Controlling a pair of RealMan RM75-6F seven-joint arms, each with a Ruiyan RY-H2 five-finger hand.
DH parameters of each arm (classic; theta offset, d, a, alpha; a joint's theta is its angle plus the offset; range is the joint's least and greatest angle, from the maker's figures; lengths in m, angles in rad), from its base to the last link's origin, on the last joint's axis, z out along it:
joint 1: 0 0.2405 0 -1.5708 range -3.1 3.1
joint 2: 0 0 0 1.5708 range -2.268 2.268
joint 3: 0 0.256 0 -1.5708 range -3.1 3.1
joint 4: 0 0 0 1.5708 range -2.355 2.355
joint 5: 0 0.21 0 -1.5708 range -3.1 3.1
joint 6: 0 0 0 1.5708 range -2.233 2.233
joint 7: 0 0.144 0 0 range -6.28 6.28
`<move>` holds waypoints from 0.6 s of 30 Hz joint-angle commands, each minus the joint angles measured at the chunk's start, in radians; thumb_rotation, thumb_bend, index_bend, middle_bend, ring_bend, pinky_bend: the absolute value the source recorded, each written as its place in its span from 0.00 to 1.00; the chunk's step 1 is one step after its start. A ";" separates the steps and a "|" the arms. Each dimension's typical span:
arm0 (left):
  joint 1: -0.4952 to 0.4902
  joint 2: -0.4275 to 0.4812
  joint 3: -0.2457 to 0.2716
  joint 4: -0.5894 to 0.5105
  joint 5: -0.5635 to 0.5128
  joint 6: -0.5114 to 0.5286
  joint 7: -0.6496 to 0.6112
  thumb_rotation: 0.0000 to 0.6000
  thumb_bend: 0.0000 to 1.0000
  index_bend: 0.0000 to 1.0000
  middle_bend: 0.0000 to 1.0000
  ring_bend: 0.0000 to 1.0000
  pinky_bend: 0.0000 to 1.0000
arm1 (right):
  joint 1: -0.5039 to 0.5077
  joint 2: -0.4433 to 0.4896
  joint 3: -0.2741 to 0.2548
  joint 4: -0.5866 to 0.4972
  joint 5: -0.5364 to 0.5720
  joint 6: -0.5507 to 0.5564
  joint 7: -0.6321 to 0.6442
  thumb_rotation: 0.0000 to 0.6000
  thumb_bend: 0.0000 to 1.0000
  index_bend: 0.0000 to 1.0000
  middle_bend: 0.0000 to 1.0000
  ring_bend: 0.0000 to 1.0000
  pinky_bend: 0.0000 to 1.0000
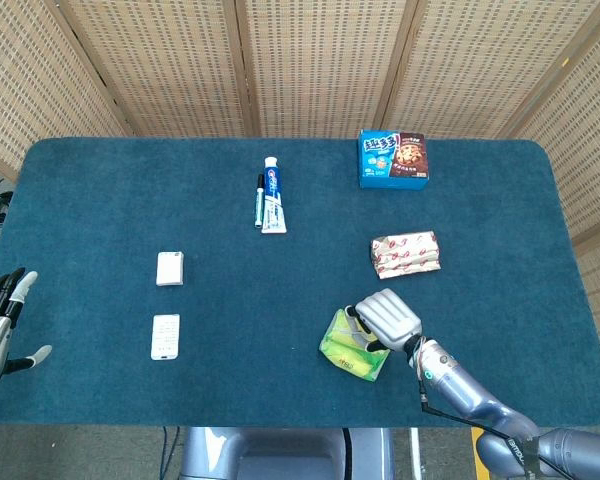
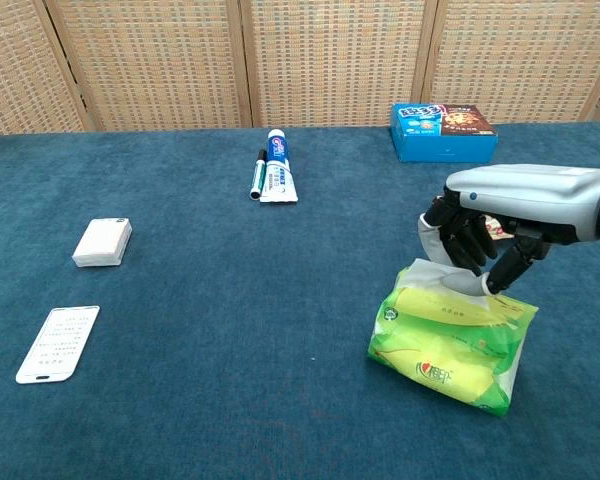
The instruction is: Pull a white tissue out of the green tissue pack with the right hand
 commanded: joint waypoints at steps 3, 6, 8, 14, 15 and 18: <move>0.001 0.000 0.001 0.001 0.001 0.001 -0.002 1.00 0.02 0.00 0.00 0.00 0.00 | -0.003 0.009 0.003 -0.013 -0.032 0.038 0.006 1.00 0.65 0.66 0.69 0.61 0.56; -0.001 0.001 0.001 0.000 -0.001 -0.001 -0.004 1.00 0.02 0.00 0.00 0.00 0.00 | -0.007 0.018 0.024 -0.022 -0.066 0.098 0.003 1.00 0.65 0.67 0.69 0.61 0.56; -0.001 0.002 0.001 0.000 -0.001 -0.001 -0.005 1.00 0.02 0.00 0.00 0.00 0.00 | -0.011 0.027 0.043 -0.028 -0.086 0.140 0.003 1.00 0.65 0.67 0.69 0.61 0.56; 0.000 0.006 0.001 0.001 0.000 0.001 -0.016 1.00 0.02 0.00 0.00 0.00 0.00 | -0.009 0.082 0.138 -0.058 -0.116 0.264 -0.022 1.00 0.65 0.67 0.69 0.61 0.56; 0.000 0.006 0.001 0.001 0.000 0.001 -0.016 1.00 0.02 0.00 0.00 0.00 0.00 | -0.007 0.092 0.156 -0.064 -0.111 0.276 -0.028 1.00 0.65 0.67 0.69 0.61 0.56; 0.001 0.008 0.002 0.000 0.001 0.002 -0.020 1.00 0.02 0.00 0.00 0.00 0.00 | 0.012 0.112 0.226 -0.070 -0.074 0.306 -0.037 1.00 0.65 0.67 0.69 0.61 0.56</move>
